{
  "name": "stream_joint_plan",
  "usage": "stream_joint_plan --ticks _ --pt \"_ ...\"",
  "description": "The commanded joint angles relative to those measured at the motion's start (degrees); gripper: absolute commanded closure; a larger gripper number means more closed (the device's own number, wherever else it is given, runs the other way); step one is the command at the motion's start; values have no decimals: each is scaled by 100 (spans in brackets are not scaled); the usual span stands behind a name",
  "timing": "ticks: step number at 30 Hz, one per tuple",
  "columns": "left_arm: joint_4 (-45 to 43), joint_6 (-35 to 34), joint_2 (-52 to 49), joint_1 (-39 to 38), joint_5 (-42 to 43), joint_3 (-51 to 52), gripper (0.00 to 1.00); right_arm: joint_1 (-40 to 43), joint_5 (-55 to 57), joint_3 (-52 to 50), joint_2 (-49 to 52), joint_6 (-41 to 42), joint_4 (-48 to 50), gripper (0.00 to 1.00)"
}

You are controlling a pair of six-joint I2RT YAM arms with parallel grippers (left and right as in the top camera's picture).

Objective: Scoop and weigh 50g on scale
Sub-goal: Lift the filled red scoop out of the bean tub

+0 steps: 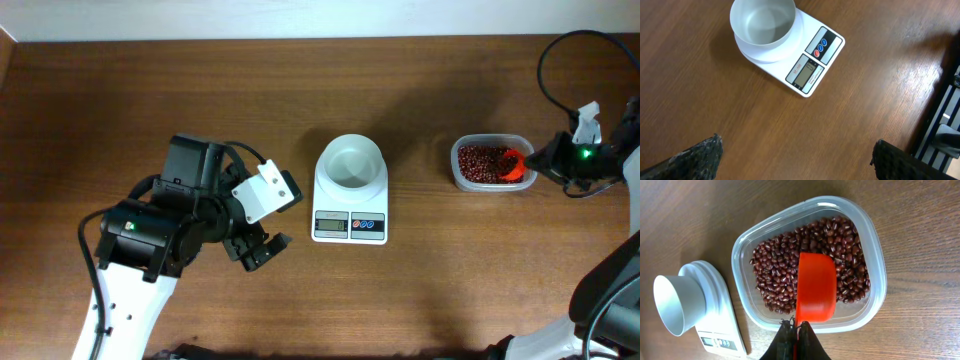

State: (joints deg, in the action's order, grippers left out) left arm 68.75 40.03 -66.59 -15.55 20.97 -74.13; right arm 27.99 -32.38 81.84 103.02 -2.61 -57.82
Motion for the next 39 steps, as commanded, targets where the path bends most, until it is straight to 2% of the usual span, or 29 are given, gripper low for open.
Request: stream_joint_plan --ticks 1,16,39 --pt "-11 -28 31 33 2 -92 1 98 -164 -20 -131 -42 -7 96" --pt "-13 -28 28 33 2 -92 1 629 -1266 -28 -129 -63 -203 96" --pt "-11 -28 28 33 2 -92 1 612 -3067 -28 -129 -192 -612 96"
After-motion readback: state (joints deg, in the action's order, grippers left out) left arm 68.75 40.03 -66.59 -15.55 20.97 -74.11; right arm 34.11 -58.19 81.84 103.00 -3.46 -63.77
